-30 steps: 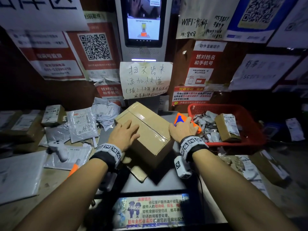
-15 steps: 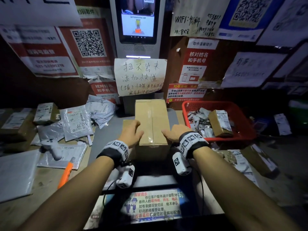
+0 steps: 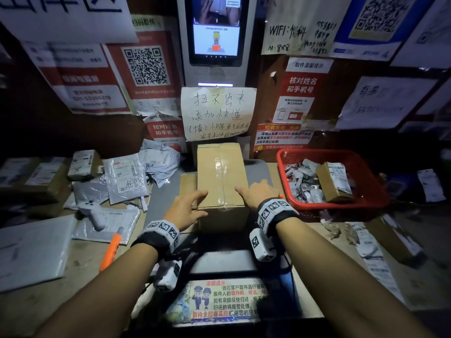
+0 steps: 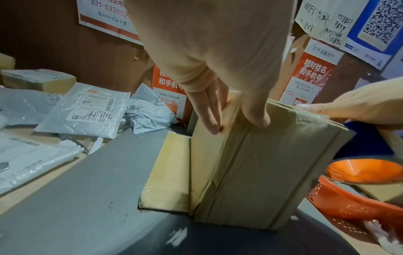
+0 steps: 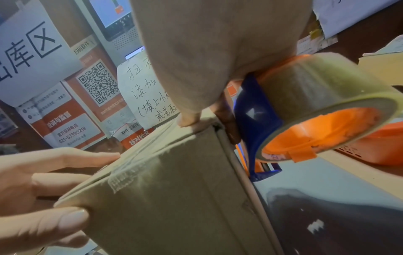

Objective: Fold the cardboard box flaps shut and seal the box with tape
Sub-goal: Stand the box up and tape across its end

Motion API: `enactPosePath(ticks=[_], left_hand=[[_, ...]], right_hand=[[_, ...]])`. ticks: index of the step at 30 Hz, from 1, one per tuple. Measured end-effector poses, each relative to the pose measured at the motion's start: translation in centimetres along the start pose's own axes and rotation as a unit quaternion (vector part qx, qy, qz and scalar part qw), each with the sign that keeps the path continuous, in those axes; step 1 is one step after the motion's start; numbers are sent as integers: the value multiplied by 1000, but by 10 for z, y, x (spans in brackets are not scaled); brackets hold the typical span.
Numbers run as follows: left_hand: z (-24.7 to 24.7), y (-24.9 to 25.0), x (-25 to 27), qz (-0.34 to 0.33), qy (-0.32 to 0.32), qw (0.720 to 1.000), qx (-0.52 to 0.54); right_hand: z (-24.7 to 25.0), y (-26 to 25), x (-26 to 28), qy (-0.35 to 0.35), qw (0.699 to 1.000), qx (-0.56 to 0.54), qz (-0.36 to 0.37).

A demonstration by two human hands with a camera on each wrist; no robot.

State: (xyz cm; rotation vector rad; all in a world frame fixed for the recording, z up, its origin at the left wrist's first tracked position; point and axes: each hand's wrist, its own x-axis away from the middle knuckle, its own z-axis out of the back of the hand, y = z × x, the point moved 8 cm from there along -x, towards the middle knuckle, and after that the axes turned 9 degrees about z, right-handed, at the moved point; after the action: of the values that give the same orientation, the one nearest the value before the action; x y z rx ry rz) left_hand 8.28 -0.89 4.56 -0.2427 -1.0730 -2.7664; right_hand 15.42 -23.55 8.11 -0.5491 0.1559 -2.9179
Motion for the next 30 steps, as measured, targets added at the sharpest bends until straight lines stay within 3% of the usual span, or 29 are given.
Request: enactPosePath(ticks=[8, 11, 30], left_hand=[[1, 25, 6, -26, 38, 995, -90], [-8, 32, 4, 8, 64, 990, -127], [-3, 52, 7, 9, 93, 987, -132]], right_hand=[[-3, 3, 5, 12, 1000, -21, 12], [-7, 3, 13, -12, 999, -30, 20], [-11, -3, 14, -21, 994, 64, 88]])
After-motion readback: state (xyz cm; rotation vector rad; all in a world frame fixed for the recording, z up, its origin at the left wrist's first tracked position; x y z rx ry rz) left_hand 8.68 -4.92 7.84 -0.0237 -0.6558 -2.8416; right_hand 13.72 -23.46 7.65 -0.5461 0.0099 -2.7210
